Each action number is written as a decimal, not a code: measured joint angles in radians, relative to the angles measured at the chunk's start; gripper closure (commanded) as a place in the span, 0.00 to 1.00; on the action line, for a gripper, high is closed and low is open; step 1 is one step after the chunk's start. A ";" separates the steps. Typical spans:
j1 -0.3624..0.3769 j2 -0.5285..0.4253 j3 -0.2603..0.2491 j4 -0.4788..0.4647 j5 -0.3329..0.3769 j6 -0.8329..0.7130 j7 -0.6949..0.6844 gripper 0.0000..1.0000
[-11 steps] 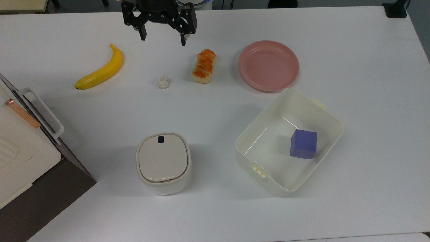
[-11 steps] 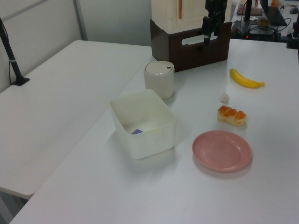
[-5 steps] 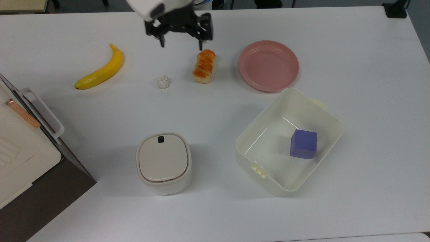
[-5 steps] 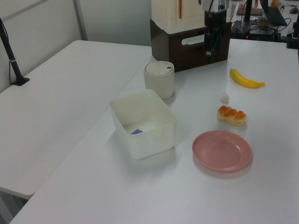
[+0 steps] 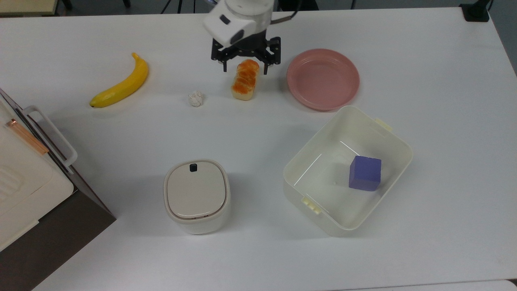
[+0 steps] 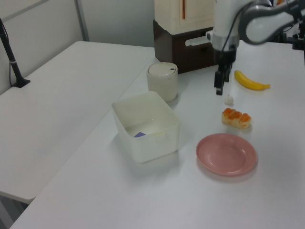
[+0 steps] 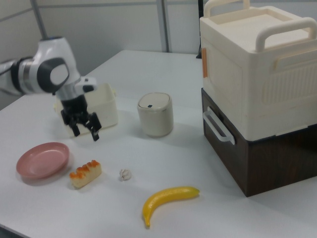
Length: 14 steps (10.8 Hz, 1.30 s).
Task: Put the bread on a plate
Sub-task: 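Move the gripper over the glazed bread roll and lower onto it, then close the gripper on the bread roll and lift it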
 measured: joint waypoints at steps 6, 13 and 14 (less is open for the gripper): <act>0.001 0.033 0.062 -0.165 -0.241 0.123 0.237 0.00; 0.000 0.091 0.062 -0.160 -0.274 0.123 0.276 1.00; 0.000 0.097 0.062 -0.160 -0.285 0.123 0.278 1.00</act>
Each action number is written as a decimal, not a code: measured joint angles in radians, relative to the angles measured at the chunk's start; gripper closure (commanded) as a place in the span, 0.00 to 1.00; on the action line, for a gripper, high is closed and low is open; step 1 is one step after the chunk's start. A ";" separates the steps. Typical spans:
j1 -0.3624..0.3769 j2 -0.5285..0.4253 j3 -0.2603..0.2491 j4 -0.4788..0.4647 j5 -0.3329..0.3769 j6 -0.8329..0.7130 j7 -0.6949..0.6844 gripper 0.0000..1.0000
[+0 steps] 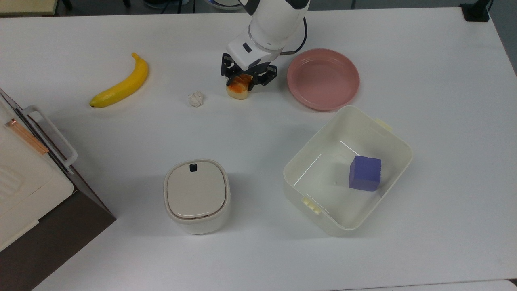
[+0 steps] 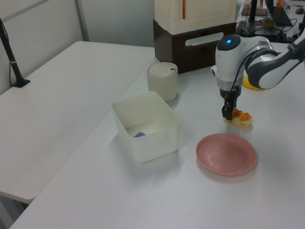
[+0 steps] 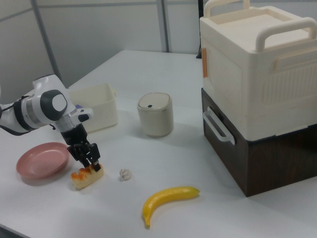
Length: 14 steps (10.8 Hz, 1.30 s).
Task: Put the bread on a plate
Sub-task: 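Close the gripper on the bread roll and lift it, then carry the bread roll over the pink plate and lower it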
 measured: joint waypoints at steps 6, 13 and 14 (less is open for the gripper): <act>-0.013 0.008 -0.009 0.104 -0.005 -0.003 -0.001 1.00; 0.104 -0.004 0.028 0.289 0.242 -0.142 -0.007 1.00; 0.124 -0.002 0.069 0.287 0.242 -0.145 0.028 1.00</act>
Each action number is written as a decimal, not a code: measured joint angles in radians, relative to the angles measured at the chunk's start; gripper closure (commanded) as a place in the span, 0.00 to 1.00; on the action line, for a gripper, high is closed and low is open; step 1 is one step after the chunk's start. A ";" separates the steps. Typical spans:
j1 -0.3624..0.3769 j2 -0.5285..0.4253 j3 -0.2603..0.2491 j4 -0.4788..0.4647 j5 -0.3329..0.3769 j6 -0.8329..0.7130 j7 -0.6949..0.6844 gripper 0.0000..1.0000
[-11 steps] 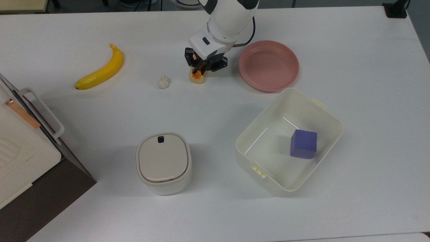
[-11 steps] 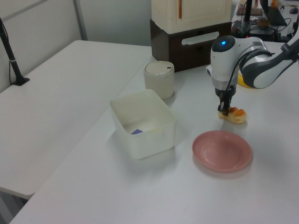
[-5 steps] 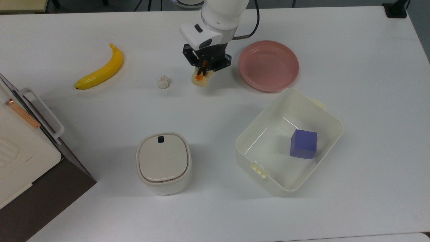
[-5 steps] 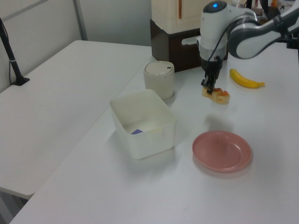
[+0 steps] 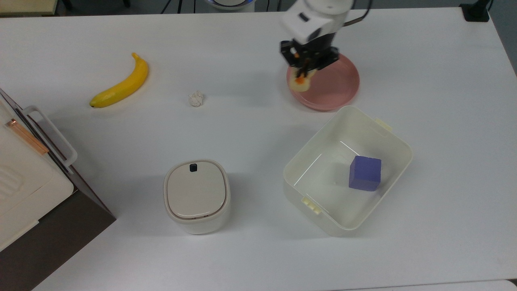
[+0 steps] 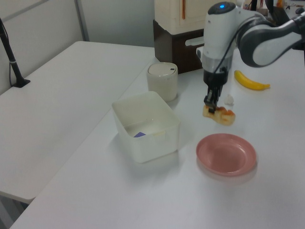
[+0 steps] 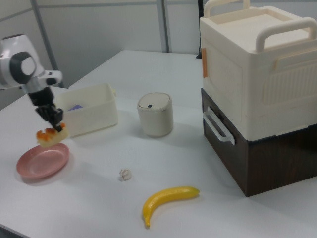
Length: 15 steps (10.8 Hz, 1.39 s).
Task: Put the bread on a plate
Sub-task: 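Carry the bread roll over the pink plate and lower it, then open the gripper to release the roll and raise away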
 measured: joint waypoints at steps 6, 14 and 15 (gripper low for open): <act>0.011 0.029 0.092 -0.020 -0.024 -0.064 0.028 0.00; -0.028 0.017 -0.001 0.029 -0.095 -0.088 0.027 0.00; -0.045 0.010 -0.059 0.068 -0.095 -0.116 0.020 0.00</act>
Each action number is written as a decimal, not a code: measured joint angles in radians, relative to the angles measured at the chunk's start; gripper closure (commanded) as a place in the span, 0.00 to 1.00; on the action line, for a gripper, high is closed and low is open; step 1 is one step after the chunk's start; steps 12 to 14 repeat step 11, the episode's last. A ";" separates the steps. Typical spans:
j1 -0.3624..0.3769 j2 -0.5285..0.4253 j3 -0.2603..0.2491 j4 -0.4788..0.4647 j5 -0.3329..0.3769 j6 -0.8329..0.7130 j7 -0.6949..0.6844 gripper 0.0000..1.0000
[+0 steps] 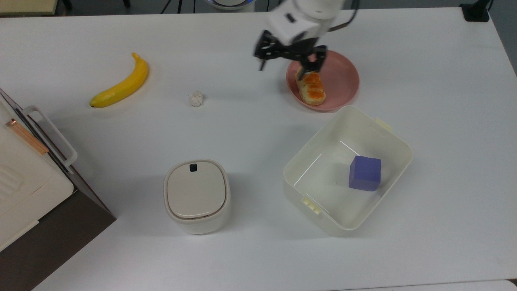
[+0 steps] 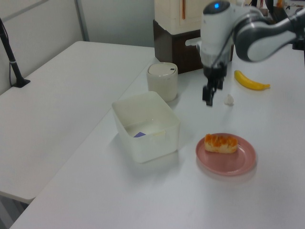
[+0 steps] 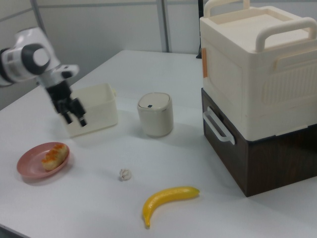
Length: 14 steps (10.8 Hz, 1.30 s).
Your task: Put the bread on a plate
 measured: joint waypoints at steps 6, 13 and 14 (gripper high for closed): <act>-0.043 -0.053 -0.355 0.318 0.187 -0.251 -0.447 0.00; -0.029 -0.052 -0.400 0.350 0.230 -0.261 -0.462 0.00; -0.029 -0.052 -0.400 0.350 0.230 -0.261 -0.462 0.00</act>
